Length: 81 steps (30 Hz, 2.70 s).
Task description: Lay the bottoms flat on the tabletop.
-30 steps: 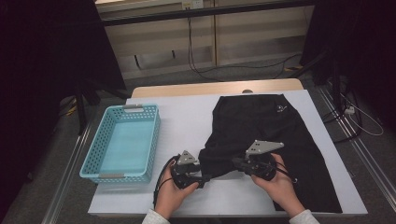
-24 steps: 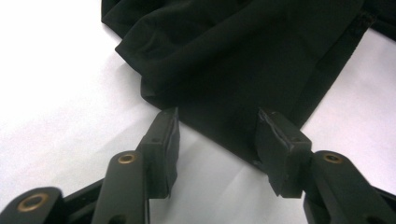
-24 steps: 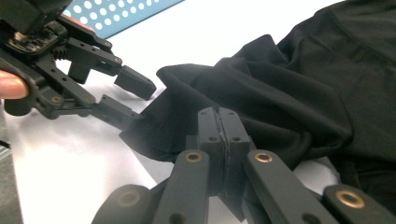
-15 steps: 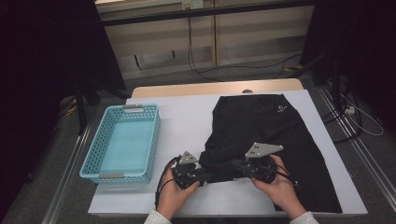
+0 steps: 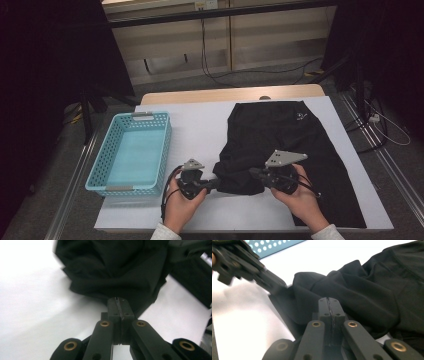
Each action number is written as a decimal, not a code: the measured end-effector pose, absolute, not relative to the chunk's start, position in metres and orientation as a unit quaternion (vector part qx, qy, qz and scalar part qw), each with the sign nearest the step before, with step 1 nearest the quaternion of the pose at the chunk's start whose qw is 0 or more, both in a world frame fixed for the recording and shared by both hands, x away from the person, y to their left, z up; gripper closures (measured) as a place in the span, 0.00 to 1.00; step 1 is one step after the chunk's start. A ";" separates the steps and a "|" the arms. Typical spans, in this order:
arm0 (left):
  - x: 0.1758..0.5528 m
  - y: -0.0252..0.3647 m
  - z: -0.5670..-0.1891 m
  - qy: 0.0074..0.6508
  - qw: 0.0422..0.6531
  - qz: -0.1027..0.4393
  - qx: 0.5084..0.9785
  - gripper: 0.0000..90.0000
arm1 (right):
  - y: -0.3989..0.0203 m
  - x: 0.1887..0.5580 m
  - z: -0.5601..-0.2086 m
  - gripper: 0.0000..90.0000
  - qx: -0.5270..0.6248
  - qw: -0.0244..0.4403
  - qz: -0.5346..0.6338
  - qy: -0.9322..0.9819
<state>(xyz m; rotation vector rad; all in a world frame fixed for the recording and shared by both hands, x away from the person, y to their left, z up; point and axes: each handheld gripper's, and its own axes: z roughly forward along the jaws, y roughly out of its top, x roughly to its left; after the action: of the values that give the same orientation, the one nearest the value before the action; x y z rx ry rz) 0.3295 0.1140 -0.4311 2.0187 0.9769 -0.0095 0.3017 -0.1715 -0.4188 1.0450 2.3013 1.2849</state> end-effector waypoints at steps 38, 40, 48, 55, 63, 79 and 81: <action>0.331 0.104 -0.430 0.367 0.444 -0.034 0.817 1.00 | -0.186 0.281 -0.436 0.94 0.365 0.142 0.390 0.833; 0.330 0.103 -0.430 0.370 0.446 -0.037 0.815 1.00 | -0.182 0.281 -0.437 0.87 0.354 0.137 0.391 0.839; 0.329 0.101 -0.428 0.370 0.452 -0.037 0.811 1.00 | -0.154 0.281 -0.436 0.65 0.319 0.138 0.399 0.848; 0.329 0.102 -0.425 0.366 0.459 -0.035 0.809 1.00 | -0.140 0.289 -0.445 0.83 0.317 0.143 0.380 0.857; 0.327 0.100 -0.423 0.358 0.463 -0.032 0.810 1.00 | -0.144 0.290 -0.441 1.00 0.319 0.134 0.380 0.858; 0.325 0.086 -0.440 0.323 0.438 0.004 0.839 0.43 | -0.215 0.297 -0.440 1.00 0.439 0.143 0.396 0.794; 0.325 0.086 -0.442 0.322 0.434 0.007 0.842 0.42 | -0.217 0.297 -0.439 1.00 0.441 0.150 0.392 0.793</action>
<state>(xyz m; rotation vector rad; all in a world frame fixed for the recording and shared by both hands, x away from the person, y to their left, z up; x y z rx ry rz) 0.3254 0.0861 -0.4424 2.0962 0.8029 0.0163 0.2971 -0.2166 -0.4392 1.2663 2.2784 1.1274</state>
